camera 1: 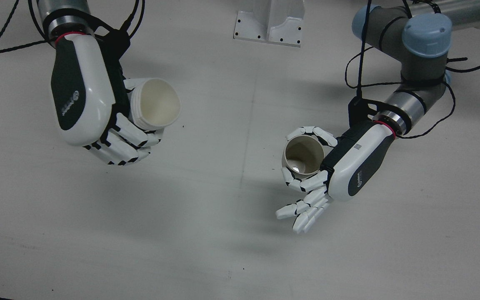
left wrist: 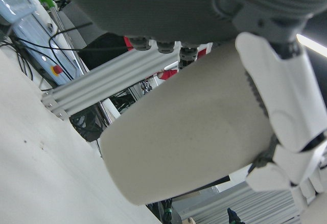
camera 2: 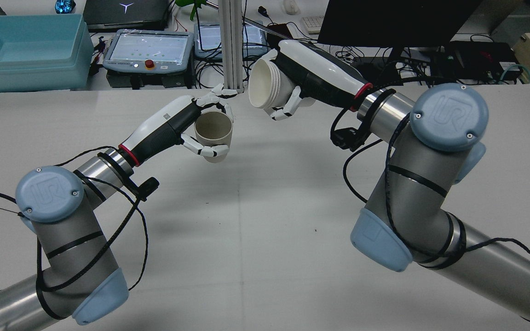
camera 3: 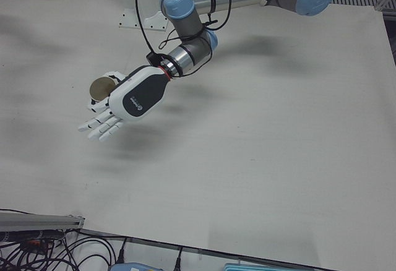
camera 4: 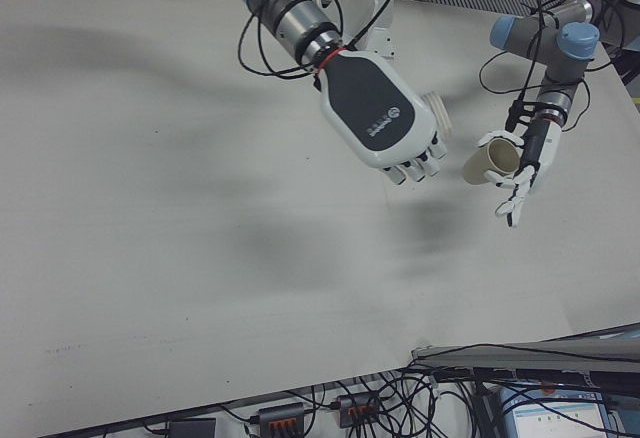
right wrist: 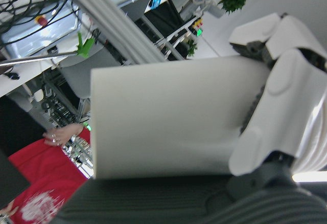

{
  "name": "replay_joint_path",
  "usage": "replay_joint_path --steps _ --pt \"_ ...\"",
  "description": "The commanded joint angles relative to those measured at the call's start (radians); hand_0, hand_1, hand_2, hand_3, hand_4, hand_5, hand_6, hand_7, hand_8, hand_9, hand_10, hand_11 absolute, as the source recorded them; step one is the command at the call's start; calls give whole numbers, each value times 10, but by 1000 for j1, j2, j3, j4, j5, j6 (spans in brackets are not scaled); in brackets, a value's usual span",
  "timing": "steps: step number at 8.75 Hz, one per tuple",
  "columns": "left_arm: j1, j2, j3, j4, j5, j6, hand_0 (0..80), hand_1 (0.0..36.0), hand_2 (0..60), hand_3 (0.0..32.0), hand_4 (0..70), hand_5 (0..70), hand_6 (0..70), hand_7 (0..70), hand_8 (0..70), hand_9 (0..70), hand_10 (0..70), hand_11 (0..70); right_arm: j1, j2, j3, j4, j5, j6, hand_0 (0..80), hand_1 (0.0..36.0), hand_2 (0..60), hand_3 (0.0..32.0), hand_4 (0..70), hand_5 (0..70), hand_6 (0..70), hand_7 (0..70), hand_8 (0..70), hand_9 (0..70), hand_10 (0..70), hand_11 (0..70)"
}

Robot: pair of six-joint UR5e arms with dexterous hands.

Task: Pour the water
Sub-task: 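Withdraw both hands holding the cups back toward the table edges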

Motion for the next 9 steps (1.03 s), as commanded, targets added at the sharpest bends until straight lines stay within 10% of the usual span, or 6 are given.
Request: replay_joint_path --steps 1,3,5,9 --pt "-116 301 -36 -174 2 -206 405 360 600 0 298 700 66 170 17 41 14 34 210 -295 -96 344 41 323 508 298 600 0 418 700 524 700 510 699 526 700" --pt "-174 488 -41 -349 2 -244 404 360 600 0 303 700 67 178 18 45 17 39 255 -351 -299 574 42 461 493 276 600 0 371 700 514 663 566 700 559 700" --pt "-184 660 -10 -549 0 -223 382 360 600 0 296 700 60 166 18 45 21 43 270 -380 -602 887 69 600 485 266 600 0 505 700 561 696 643 700 584 700" --pt "-194 750 199 -912 0 33 379 350 600 0 273 700 48 146 13 37 19 39 258 -376 -1056 1223 209 708 472 239 600 0 700 700 607 700 700 700 645 700"
